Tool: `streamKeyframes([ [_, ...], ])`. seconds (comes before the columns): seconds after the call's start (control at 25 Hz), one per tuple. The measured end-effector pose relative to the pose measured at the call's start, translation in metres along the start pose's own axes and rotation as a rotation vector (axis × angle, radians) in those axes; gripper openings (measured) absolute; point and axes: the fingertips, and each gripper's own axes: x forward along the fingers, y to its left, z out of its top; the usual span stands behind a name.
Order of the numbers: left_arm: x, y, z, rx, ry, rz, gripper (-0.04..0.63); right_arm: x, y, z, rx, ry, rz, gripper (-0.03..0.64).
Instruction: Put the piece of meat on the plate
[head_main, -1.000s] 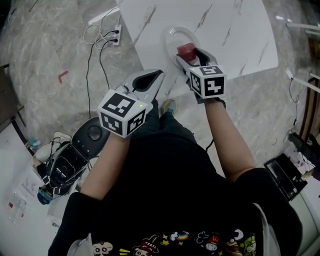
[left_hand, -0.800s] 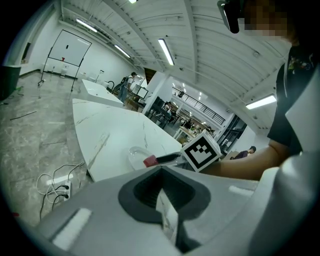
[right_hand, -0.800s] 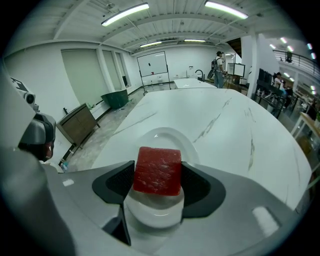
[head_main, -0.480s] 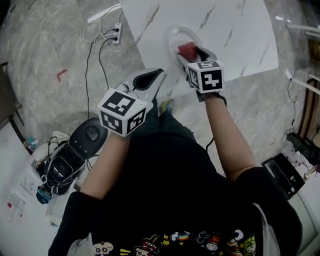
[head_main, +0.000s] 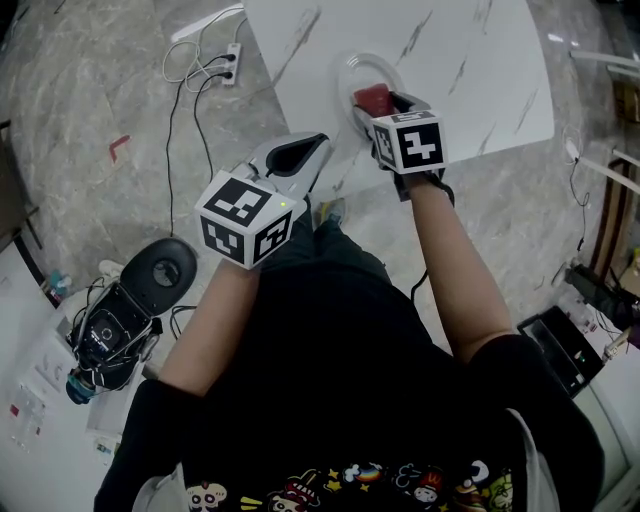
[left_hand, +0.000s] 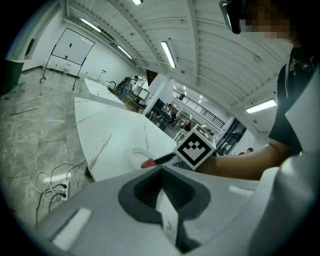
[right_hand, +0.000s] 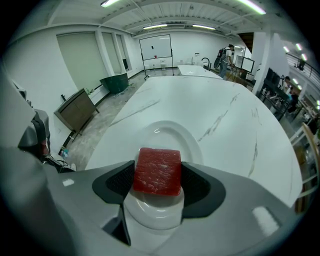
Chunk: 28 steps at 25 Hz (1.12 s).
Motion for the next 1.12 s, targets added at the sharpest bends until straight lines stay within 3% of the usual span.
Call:
streamKeyframes([
  [0.44, 0.001, 0.002, 0.008, 0.011, 0.004, -0.011, 0.000, 0.002, 0.000, 0.000, 0.020, 0.007, 0.013, 0.327],
  [1.12, -0.001, 0.009, 0.016, 0.059, 0.041, -0.030, 0.000, -0.017, -0.004, 0.014, 0.073, -0.151, -0.024, 0.331],
])
